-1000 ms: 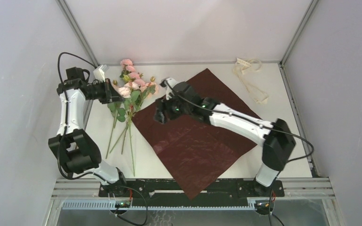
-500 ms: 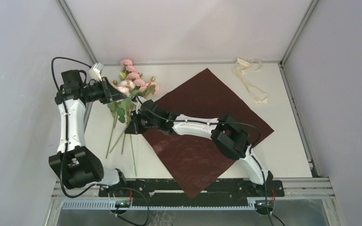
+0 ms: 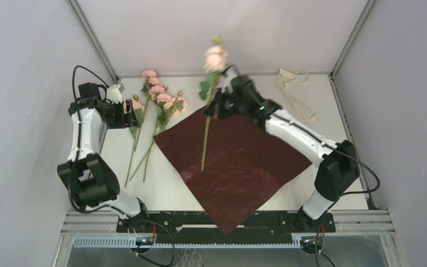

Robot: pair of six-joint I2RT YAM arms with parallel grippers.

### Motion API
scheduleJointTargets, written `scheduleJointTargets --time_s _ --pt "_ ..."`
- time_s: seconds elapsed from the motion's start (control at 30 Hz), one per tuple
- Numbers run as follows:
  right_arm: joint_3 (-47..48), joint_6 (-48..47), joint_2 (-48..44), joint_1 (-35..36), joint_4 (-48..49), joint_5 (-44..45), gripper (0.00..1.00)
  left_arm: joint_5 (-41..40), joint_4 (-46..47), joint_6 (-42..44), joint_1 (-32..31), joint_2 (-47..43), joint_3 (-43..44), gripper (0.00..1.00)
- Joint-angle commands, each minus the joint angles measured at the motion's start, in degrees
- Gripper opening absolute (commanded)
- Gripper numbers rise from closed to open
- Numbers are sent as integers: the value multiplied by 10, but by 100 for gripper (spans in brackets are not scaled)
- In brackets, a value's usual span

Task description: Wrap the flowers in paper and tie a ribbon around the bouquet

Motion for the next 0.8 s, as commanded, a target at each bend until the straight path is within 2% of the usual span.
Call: scheduleJointTargets --time_s 0.0,0.07,0.1,0.13,0.2,0.23,0.33,0.53,0.77 --pt "12 -58 19 -100 -171 57 3 -176 14 59 4 70 11 72" --pt "35 -72 58 -132 -187 71 12 -199 12 55 4 105 26 68" --pt "57 -82 86 -146 -203 75 22 -201 8 52 4 124 36 64" --pt "88 -96 119 -156 -226 75 38 -198 2 48 4 144 50 61" --pt "191 -130 197 -171 -299 78 64 -178 -24 43 4 186 83 55" --pt "241 -145 233 -174 -347 91 70 -177 -36 39 3 208 100 52" --pt "301 -163 280 -176 -412 155 74 -201 -43 33 -1 253 127 50" --pt "235 -170 197 -152 -382 208 76 -213 -62 25 -20 331 191 50" --pt "133 -170 132 -149 -350 203 75 -200 -74 20 -38 386 244 50"
